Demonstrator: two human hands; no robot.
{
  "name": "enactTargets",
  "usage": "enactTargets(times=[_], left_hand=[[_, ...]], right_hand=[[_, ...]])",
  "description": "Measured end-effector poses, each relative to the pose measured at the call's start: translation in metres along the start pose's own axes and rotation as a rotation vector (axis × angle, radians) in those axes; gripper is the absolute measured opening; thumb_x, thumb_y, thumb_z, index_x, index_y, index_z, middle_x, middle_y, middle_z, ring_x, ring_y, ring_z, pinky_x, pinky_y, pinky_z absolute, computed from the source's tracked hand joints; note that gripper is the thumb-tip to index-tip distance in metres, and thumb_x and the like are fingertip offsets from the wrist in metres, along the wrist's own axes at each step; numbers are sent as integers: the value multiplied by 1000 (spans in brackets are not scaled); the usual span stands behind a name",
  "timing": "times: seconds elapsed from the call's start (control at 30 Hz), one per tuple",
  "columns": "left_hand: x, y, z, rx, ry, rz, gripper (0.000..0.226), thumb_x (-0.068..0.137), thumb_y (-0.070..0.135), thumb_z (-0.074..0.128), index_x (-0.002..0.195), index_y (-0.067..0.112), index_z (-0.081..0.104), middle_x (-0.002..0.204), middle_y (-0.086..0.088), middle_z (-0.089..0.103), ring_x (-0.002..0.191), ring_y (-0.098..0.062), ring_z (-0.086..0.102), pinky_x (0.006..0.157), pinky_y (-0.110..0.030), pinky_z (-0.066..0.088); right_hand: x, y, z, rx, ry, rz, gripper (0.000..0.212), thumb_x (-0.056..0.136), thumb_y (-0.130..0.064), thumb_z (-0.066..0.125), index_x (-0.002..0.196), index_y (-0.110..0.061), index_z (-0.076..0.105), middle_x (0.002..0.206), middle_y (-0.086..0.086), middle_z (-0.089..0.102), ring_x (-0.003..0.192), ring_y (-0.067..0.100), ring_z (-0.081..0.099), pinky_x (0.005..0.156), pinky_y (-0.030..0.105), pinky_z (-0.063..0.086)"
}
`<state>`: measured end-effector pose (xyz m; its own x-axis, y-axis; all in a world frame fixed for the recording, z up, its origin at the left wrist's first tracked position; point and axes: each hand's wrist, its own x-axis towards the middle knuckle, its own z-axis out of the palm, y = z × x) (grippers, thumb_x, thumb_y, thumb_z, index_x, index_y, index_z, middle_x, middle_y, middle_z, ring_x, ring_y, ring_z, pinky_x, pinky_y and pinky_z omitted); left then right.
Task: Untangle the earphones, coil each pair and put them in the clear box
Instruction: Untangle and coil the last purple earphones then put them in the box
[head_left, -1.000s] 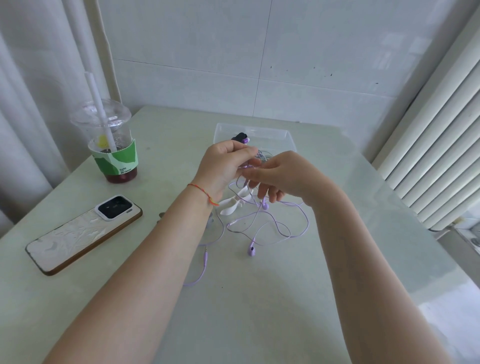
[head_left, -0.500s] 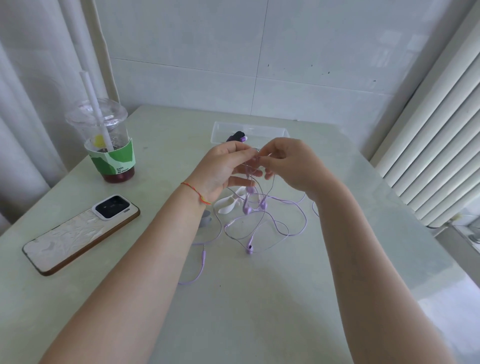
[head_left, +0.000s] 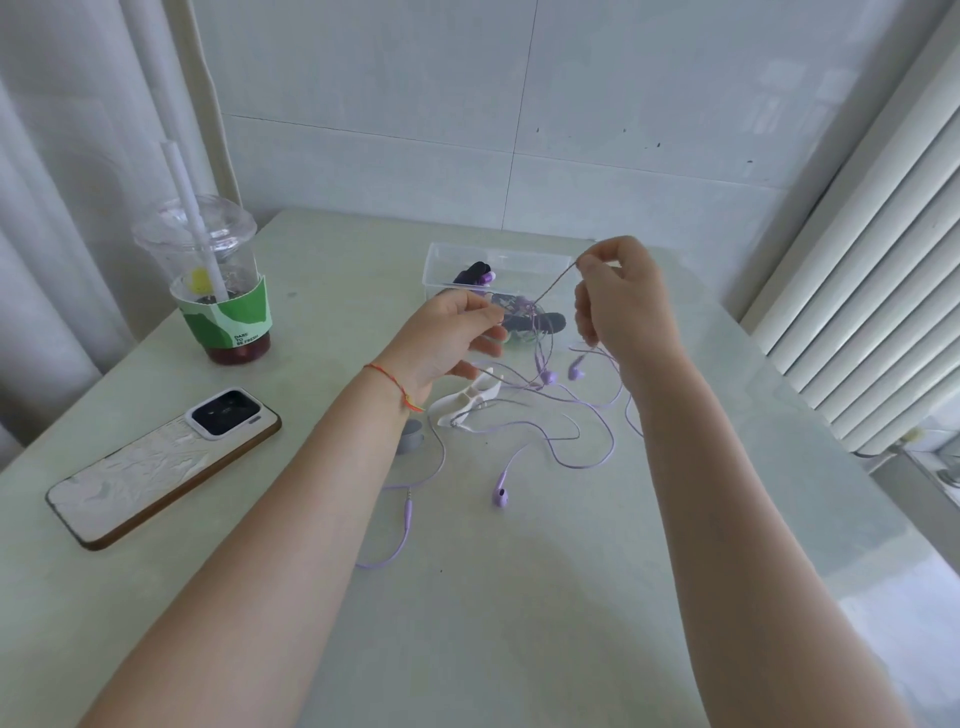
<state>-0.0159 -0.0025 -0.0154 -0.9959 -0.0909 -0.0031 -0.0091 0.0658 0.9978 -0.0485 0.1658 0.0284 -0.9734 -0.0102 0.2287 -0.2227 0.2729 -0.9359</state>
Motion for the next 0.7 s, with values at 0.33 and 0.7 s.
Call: enactTargets(times=[0.33,0.7], left_hand=[[-7,4,7,-149,-191,35,18,97,25,58,89,9,59,85,-10,71,75,-26,68,74,-34,53],[-8,-1,0,-141,-262,15,15,90,-3,63,96,10,67,78,-3,69,60,-18,65,68,-27,57]], right_hand=[[-5,-2,6,90,-197,76,8,96,-7,39,99,-8,46,65,12,67,54,27,61,53,34,49],[0,0,2,185,-61,102,9,96,-8,42,97,-10,50,74,8,69,62,20,64,55,30,52]])
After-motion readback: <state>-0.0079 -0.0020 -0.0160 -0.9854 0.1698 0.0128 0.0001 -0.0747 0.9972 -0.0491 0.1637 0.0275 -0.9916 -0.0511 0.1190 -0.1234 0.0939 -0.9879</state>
